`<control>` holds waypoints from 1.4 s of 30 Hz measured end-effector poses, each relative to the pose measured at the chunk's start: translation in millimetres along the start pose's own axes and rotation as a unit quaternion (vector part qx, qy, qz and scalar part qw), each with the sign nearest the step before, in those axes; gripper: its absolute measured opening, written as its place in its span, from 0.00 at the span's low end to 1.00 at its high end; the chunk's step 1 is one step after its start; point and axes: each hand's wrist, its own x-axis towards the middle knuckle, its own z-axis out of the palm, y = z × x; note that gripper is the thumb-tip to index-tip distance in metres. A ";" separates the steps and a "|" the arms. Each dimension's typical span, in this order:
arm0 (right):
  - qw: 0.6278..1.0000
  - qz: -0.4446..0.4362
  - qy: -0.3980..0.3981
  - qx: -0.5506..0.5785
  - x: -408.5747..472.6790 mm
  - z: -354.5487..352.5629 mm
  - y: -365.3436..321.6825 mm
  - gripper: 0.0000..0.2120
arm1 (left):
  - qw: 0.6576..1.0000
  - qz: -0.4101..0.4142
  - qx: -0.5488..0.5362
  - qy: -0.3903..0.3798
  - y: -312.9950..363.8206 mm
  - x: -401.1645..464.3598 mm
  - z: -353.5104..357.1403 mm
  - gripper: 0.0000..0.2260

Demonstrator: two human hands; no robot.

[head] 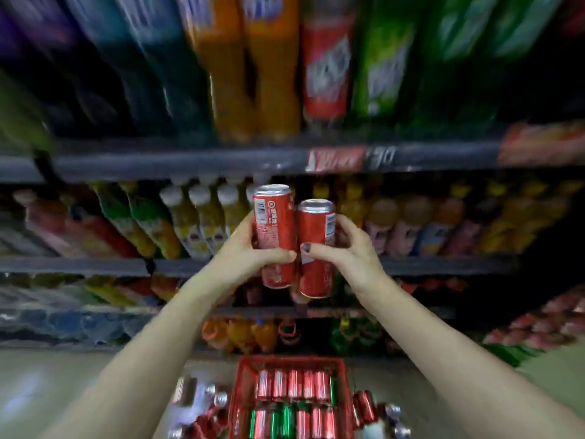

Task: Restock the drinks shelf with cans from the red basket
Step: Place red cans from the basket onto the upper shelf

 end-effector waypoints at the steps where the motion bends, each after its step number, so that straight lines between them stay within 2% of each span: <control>1: 1.000 -0.030 0.000 0.003 -2.0 -9.0 -39.9 0.26 | 0.999 0.029 0.018 -0.010 39.4 -1.9 -2.4 0.29; 4: 0.993 -0.119 0.000 -0.010 -8.7 -36.1 -144.7 0.24 | 0.993 0.107 0.039 -0.028 143.8 -9.6 -2.1 0.33; 8: 0.975 -0.220 0.029 -0.033 -17.7 -69.6 -249.8 0.20 | 0.973 0.222 0.049 -0.026 254.2 -23.4 12.9 0.27; 14: 0.943 -0.323 0.068 -0.046 -25.6 -109.1 -357.2 0.17 | 0.927 0.370 0.058 0.027 366.7 -21.4 33.0 0.19; 19: 0.917 -0.377 0.126 -0.034 -20.8 -128.8 -428.0 0.16 | 0.883 0.455 0.094 0.073 435.4 -10.7 41.4 0.23; 25: 0.873 -0.407 0.230 -0.139 0.0 -142.0 -492.0 0.15 | 0.872 0.457 0.130 0.117 480.9 16.0 49.3 0.14; 29: 0.832 -0.410 0.289 -0.238 14.4 -145.7 -509.1 0.17 | 0.885 0.431 0.115 0.131 490.9 35.7 56.6 0.19; 33: 0.788 -0.412 0.331 -0.317 34.2 -147.5 -507.1 0.22 | 0.899 0.404 0.094 0.139 492.8 58.4 60.9 0.24; 42: 0.742 -0.368 0.366 -0.425 48.1 -149.8 -481.6 0.28 | 0.918 0.363 0.127 0.095 495.2 73.3 65.3 0.21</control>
